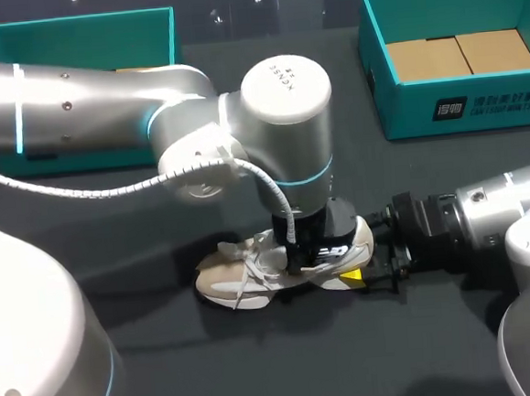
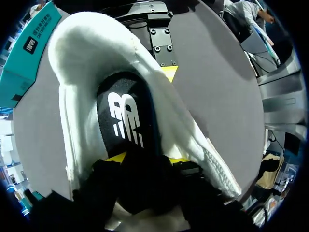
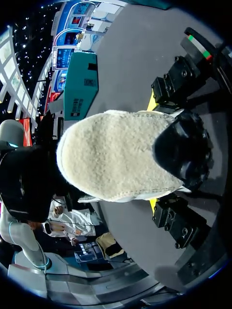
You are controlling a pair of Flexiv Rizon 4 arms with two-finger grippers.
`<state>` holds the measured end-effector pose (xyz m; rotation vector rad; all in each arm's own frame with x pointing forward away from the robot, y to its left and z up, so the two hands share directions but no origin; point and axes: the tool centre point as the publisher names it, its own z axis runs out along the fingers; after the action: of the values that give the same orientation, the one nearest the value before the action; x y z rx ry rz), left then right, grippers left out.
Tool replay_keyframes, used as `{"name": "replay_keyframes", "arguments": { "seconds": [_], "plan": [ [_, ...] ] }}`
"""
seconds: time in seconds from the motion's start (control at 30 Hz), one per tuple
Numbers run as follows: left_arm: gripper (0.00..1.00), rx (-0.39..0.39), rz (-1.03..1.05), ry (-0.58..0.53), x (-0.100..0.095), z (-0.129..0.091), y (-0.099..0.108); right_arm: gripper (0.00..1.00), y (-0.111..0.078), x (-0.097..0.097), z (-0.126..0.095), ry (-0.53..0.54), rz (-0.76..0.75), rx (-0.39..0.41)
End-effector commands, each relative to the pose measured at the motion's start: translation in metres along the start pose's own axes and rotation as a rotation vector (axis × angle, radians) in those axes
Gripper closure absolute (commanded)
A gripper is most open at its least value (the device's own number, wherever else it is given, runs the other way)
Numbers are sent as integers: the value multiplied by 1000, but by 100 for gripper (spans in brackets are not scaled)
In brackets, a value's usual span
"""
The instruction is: Take the shoe out of the shoebox, open the shoe tongue, remove and reinsert the insole, then place the shoe into the shoebox
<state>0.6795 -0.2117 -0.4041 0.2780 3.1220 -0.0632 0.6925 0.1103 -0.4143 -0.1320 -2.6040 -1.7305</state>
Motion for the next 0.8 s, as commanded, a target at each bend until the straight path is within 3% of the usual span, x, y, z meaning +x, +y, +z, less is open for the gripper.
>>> {"name": "replay_keyframes", "arguments": {
  "seconds": [0.03,0.07,0.13,0.17,0.33,0.8],
  "plan": [
    [69,-41,-23,-67,-7,34,-8,100,2,1,1,-1,1,3],
    [71,-40,-31,-70,-9,34,-7,100,2,1,1,-1,1,3],
    [94,-31,-55,-70,-14,33,-5,100,2,1,1,-1,1,3],
    [100,-23,-70,-72,-17,31,-3,100,2,1,1,-1,1,3],
    [100,45,-113,-41,-20,17,7,100,2,1,1,-1,1,3],
    [100,384,-167,87,3,-42,16,100,2,1,1,-1,1,3]
  ]
}}
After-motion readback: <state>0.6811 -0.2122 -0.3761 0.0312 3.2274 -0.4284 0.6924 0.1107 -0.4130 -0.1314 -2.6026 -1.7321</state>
